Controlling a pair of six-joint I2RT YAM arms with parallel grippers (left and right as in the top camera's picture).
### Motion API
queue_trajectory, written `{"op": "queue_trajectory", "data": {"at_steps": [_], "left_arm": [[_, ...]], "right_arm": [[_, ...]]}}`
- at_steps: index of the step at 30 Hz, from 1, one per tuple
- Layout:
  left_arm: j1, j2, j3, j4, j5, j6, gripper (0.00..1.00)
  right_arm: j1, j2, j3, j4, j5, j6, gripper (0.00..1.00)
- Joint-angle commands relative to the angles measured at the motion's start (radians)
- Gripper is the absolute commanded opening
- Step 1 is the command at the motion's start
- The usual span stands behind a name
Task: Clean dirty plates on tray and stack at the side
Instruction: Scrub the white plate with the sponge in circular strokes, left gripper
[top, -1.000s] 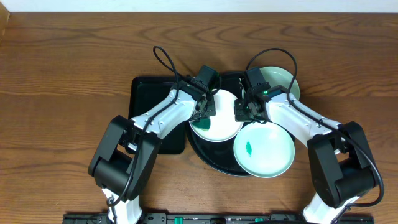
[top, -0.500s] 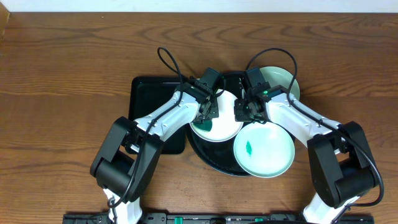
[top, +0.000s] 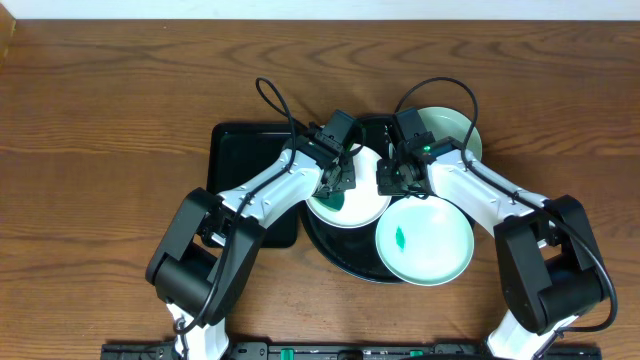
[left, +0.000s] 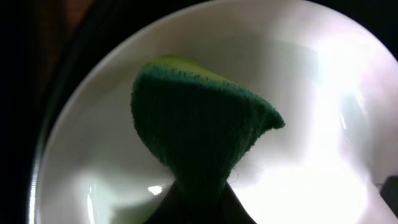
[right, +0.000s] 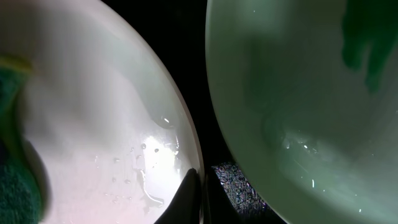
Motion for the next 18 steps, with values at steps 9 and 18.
{"op": "queue_trajectory", "data": {"at_steps": [9, 18], "left_arm": [[-0.051, 0.013, -0.008, -0.007, 0.223, -0.012, 0.08], [-0.04, 0.013, -0.008, -0.003, 0.14, -0.011, 0.08]], "right_arm": [[0.017, -0.003, -0.008, 0.006, -0.061, -0.014, 0.01], [0.017, -0.003, -0.008, 0.006, -0.061, -0.014, 0.01]]}}
